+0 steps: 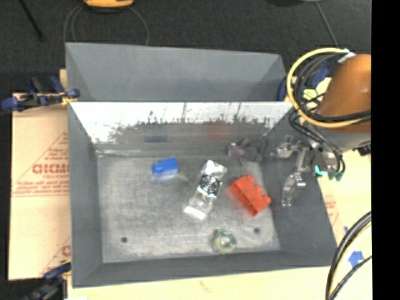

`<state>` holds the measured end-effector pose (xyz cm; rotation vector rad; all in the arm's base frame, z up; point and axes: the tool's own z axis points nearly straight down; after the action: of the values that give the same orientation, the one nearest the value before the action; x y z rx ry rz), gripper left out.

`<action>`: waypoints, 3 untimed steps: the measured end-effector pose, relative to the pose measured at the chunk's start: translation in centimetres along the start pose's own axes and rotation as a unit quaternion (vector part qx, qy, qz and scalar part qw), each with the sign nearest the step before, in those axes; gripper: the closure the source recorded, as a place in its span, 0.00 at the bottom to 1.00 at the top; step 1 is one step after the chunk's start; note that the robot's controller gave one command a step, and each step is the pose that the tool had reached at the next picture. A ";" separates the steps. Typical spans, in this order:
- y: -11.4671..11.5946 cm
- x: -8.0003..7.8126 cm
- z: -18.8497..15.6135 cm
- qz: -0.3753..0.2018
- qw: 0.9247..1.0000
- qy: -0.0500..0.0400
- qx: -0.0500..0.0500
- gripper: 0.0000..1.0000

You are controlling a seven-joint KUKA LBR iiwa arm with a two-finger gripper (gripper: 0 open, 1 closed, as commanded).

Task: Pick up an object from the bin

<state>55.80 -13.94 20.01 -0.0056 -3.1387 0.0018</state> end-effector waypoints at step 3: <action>12.3 -7.4 12.4 0.011 1.000 -0.010 0.003 0.00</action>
Offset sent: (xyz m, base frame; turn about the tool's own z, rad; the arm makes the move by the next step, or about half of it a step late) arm 0.0556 0.0513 -0.1301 -0.0808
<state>63.19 -1.63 7.53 -0.0413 -3.1594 0.0101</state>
